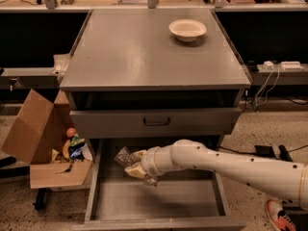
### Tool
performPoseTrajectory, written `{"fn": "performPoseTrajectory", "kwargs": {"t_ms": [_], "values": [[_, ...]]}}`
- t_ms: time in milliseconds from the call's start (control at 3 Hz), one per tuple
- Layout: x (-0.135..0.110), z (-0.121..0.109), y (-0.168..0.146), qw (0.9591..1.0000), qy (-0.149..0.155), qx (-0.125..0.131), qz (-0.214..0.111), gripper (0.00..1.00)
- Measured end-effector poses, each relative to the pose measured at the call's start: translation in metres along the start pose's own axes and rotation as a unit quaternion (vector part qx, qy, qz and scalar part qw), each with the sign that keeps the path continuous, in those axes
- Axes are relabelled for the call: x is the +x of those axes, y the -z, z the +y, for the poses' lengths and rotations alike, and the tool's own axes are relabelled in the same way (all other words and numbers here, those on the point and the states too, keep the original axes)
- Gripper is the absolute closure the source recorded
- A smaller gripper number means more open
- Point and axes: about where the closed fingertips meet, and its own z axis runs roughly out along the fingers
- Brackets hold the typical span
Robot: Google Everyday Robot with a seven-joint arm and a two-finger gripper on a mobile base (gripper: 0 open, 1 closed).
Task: Pick water bottle from middle drawer and place on counter
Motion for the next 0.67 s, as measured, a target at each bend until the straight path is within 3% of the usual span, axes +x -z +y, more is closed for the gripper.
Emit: {"fn": "performPoseTrajectory", "kwargs": {"t_ms": [333, 667], "values": [[-0.014, 0.011, 0.012, 0.9991, 0.037, -0.018, -0.005, 1.0], [-0.072, 0.042, 0.062, 0.9888, 0.126, -0.062, -0.05, 1.0]]}}
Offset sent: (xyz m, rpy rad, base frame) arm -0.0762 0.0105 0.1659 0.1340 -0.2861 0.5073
